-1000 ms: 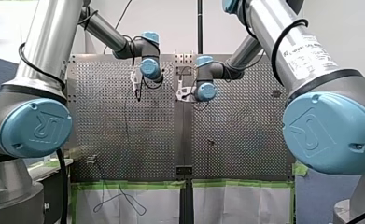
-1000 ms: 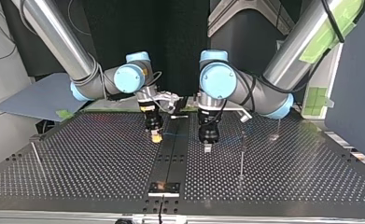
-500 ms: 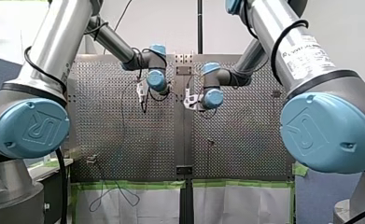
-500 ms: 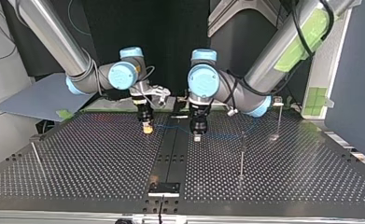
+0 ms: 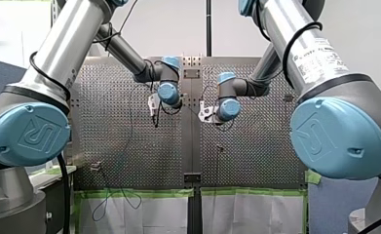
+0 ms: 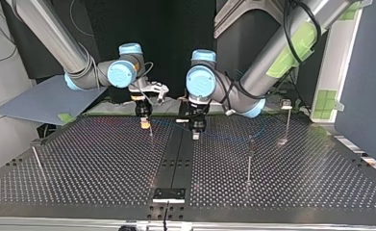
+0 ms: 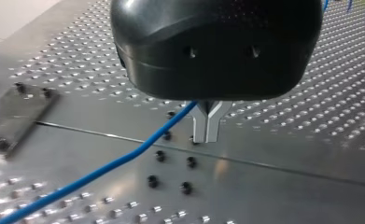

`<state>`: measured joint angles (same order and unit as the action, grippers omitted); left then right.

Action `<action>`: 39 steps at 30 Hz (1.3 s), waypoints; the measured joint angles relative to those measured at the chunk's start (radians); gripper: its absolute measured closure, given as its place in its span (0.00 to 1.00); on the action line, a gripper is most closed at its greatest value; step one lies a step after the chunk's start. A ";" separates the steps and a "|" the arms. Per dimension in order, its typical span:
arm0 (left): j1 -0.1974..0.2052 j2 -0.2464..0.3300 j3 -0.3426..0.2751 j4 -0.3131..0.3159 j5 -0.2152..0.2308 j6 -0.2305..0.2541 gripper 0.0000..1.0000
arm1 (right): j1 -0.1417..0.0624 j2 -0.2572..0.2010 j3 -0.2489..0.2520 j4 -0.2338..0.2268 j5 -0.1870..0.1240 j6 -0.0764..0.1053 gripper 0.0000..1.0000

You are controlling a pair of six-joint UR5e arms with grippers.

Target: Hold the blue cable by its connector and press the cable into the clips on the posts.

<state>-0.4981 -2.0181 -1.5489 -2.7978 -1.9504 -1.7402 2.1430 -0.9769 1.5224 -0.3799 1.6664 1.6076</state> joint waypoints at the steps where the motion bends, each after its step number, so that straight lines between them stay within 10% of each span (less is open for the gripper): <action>1: -0.003 -0.007 0.000 0.002 0.000 0.001 1.00 | -0.002 -0.004 0.007 -0.005 0.000 0.001 1.00; 25: -0.078 -0.070 -0.059 0.120 0.006 -0.011 1.00 | -0.035 -0.045 0.155 -0.117 -0.004 0.014 1.00; 39: -0.129 -0.164 -0.060 0.224 -0.002 -0.058 1.00 | -0.052 -0.025 0.218 -0.184 -0.012 -0.009 1.00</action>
<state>-0.6272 -2.1817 -1.6087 -2.5740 -1.9519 -1.7987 2.0909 -1.0016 1.7400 -0.5638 1.6549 1.5991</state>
